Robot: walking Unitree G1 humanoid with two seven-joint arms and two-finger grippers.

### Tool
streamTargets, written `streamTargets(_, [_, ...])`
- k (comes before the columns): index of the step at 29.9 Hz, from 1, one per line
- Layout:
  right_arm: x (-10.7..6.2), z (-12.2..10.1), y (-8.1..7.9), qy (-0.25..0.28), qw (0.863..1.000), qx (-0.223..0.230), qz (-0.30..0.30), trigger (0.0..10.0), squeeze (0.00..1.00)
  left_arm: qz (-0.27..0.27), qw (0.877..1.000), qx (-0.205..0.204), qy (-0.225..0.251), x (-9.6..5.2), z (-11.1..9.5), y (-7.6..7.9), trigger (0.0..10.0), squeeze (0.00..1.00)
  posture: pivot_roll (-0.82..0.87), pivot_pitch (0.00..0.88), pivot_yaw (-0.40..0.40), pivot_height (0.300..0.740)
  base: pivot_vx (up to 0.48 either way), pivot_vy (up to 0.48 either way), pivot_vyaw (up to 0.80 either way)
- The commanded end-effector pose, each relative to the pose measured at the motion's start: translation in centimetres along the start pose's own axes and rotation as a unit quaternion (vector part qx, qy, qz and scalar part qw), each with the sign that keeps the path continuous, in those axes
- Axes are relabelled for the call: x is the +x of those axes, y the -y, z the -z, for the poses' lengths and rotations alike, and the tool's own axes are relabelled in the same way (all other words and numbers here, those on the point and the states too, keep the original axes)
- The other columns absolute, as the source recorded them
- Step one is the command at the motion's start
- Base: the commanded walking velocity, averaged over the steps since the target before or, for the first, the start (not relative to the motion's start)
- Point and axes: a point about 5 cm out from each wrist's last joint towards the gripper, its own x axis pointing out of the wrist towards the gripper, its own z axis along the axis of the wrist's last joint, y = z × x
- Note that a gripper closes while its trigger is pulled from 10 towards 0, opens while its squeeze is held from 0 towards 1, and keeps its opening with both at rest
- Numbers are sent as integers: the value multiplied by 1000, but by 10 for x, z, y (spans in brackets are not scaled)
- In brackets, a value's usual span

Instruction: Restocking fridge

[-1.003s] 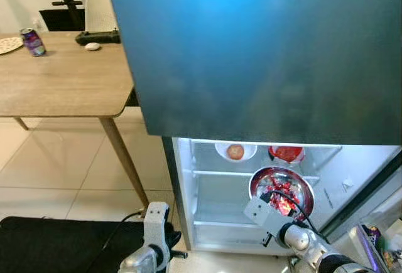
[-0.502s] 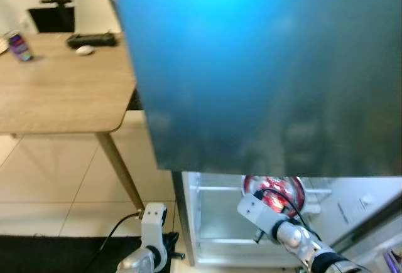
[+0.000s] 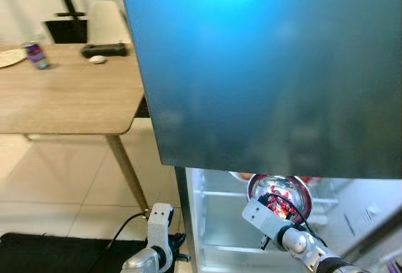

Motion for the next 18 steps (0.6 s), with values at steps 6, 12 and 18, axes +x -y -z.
streamTargets(6, [-1,1,-5,3,999,-27,-33,10000,0,5,1000,13,-3,0,-2,0,10000,0,-101,0,12,740,0,0,0])
streamTargets(12, [-1,3,-11,-2,998,-36,-57,10000,0,30,999,14,-10,1,0,4,10000,0,-101,0,12,740,0,-156,0])
streamTargets(18, [-2,3,-15,-1,996,-41,-77,10000,0,16,1000,14,-4,1,0,3,10000,0,-102,0,12,740,0,-387,0])
